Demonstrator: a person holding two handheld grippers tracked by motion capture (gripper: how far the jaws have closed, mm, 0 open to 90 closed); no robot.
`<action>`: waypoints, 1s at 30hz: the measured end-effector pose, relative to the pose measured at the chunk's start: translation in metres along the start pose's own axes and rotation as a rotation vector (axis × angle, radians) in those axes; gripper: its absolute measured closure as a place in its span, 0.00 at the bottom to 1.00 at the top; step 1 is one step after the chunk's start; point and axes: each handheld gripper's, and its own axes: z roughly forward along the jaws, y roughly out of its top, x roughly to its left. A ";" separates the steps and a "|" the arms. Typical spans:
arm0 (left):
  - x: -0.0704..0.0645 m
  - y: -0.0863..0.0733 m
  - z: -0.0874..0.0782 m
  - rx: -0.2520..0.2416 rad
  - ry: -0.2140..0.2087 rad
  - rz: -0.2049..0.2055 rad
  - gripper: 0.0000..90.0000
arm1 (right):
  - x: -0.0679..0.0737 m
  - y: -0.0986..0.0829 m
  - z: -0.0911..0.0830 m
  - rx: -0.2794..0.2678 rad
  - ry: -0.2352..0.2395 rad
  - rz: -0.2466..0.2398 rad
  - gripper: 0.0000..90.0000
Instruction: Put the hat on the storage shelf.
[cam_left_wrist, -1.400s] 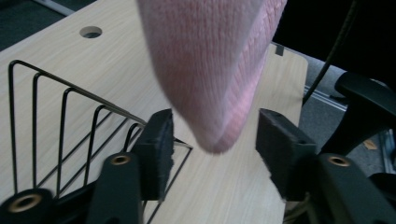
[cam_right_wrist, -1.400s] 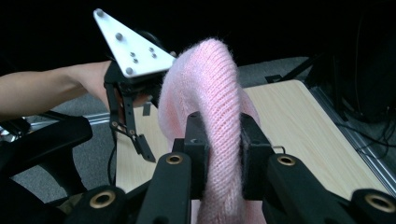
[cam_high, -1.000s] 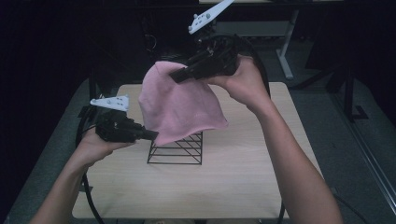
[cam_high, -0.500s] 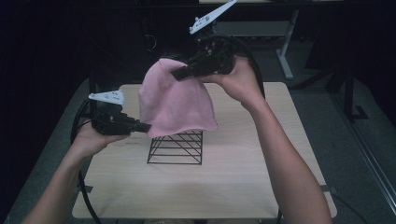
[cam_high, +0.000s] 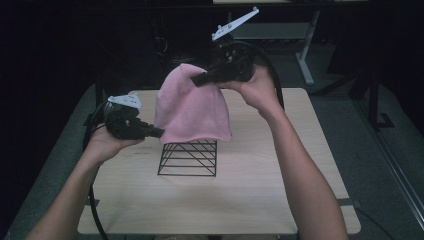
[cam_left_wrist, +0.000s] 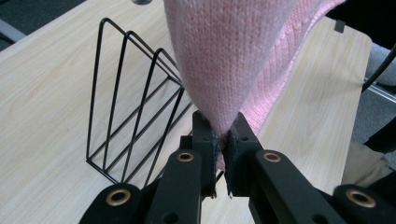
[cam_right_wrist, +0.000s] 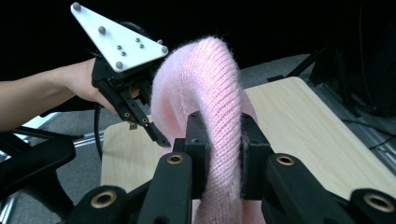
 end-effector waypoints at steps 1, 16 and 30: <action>0.000 0.000 0.001 0.005 0.007 0.004 0.94 | -0.001 -0.001 0.000 -0.001 0.000 -0.002 0.86; -0.001 -0.001 0.014 0.040 0.030 0.021 0.94 | -0.004 -0.020 0.000 -0.007 0.006 0.009 0.86; 0.003 -0.015 0.016 0.058 0.051 0.001 0.94 | 0.001 -0.024 0.016 0.008 0.031 -0.005 0.85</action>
